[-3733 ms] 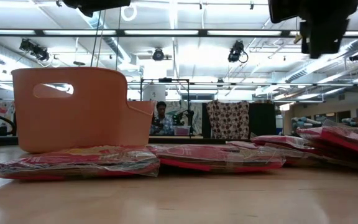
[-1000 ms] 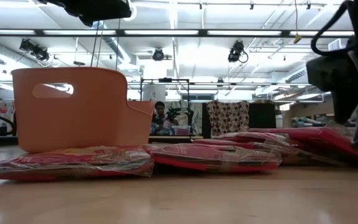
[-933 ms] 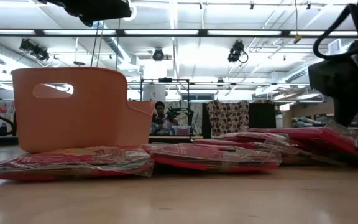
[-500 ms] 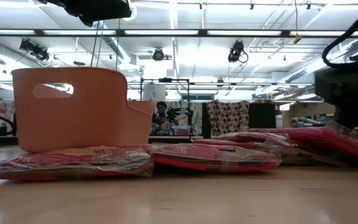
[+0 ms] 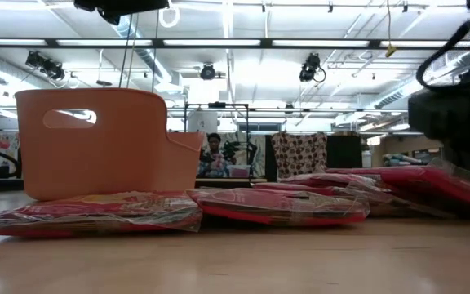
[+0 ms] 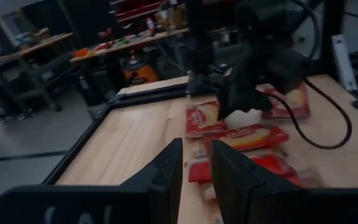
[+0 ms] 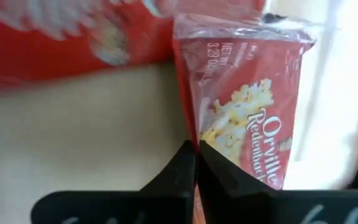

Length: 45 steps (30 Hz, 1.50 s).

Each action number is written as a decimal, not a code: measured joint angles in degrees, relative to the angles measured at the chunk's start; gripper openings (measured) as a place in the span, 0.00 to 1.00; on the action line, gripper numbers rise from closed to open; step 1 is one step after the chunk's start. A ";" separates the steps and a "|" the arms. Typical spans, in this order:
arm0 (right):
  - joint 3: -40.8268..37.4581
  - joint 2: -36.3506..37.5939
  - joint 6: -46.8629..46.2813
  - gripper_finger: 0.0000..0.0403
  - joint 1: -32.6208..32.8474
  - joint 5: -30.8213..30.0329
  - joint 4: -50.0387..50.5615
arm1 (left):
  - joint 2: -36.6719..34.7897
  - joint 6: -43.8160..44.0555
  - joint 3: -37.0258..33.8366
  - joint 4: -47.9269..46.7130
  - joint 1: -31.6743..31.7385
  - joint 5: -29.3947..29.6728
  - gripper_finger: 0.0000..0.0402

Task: Sort popcorn bags into baskets
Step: Put the red popcorn bag into the orange bin

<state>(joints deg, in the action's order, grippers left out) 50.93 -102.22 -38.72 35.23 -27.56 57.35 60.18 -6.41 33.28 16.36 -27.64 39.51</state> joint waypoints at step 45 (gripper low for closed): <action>30.63 3.88 52.22 0.01 -18.70 1.23 -22.14 | 13.17 -8.92 5.38 1.17 6.75 -7.67 0.60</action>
<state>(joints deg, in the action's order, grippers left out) 81.56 -98.34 13.51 16.53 -26.34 35.20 73.35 -15.33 38.66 17.53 -20.89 31.83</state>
